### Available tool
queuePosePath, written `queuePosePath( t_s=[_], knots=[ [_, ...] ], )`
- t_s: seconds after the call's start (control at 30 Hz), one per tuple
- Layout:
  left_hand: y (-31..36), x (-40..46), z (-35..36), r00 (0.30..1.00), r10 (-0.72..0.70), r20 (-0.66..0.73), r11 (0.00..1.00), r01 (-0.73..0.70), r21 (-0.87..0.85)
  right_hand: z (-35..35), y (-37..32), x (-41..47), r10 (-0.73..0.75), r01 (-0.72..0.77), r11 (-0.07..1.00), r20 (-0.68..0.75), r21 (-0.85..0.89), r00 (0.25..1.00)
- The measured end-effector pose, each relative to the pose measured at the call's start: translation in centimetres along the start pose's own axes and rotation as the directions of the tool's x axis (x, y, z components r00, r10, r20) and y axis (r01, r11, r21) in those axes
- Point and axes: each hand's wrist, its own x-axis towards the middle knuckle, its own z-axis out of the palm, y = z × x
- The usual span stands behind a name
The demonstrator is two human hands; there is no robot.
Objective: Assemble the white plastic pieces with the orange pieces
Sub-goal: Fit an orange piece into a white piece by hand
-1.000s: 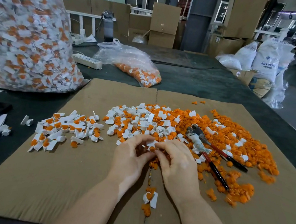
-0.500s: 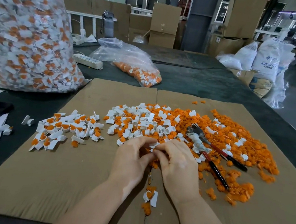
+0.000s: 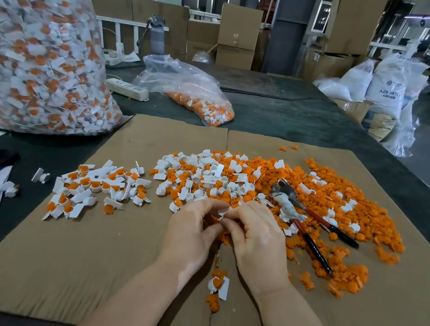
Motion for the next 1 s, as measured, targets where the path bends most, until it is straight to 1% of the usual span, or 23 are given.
queuePosePath(
  t_s=[0.07, 0.17, 0.27, 0.33, 0.4, 0.53, 0.6, 0.7, 0.77, 0.87, 0.93, 1.0],
  knots=[
    [0.1, 0.0, 0.1, 0.999, 0.022, -0.028, 0.999, -0.022, -0.027, -0.1, 0.0, 0.0, 0.004, -0.004, 1.0, -0.016, 0.001, 1.0],
    [-0.3, 0.2, -0.5, 0.993, 0.017, -0.114, 0.998, -0.025, -0.063, -0.2, 0.0, 0.0, 0.026, -0.026, 1.0, -0.053, 0.004, 0.998],
    [-2.0, 1.0, -2.1, 0.971, -0.096, -0.22, 0.995, 0.09, -0.039, -0.1, 0.2, 0.0, 0.047, -0.048, 0.999, -0.078, -0.007, 0.996],
    [-3.1, 1.5, -3.6, 0.946, -0.139, -0.294, 0.985, 0.164, 0.061, 0.1, 0.3, 0.0, 0.04, -0.041, 0.999, -0.071, -0.017, 0.997],
    [-3.9, 1.9, -5.0, 0.923, -0.139, -0.358, 0.953, 0.223, 0.205, 0.3, 0.3, -0.1, 0.022, -0.024, 0.999, -0.038, -0.041, 0.999],
    [-4.5, 2.3, -6.2, 0.926, -0.159, -0.343, 0.852, 0.304, 0.425, 0.3, 0.4, -0.3, 0.014, -0.012, 0.998, 0.035, -0.06, 0.999],
    [-4.5, 2.3, -6.2, 0.925, -0.166, -0.341, 0.823, 0.32, 0.469, 0.3, 0.3, -0.3, 0.017, -0.012, 0.997, 0.07, -0.072, 0.997],
    [-4.3, 2.1, -5.9, 0.919, -0.139, -0.368, 0.844, 0.304, 0.441, 0.2, 0.2, -0.3, 0.032, -0.017, 0.992, 0.117, -0.121, 0.993],
    [-4.0, 1.9, -5.6, 0.935, -0.097, -0.342, 0.885, 0.238, 0.4, 0.2, 0.1, -0.4, 0.039, -0.02, 0.99, 0.131, -0.141, 0.991],
    [-3.4, 1.4, -5.1, 0.971, 0.034, -0.235, 0.949, 0.042, 0.313, 0.2, 0.1, -0.4, 0.047, -0.027, 0.99, 0.138, -0.141, 0.989],
    [-2.7, 0.9, -4.5, 0.989, 0.098, -0.109, 0.946, -0.059, 0.319, 0.2, 0.2, -0.4, 0.046, -0.028, 0.99, 0.136, -0.135, 0.99],
    [-2.3, 0.5, -3.8, 0.994, 0.104, 0.03, 0.912, -0.107, 0.395, 0.2, 0.2, -0.4, 0.05, -0.033, 0.991, 0.135, -0.126, 0.99]
  ],
)
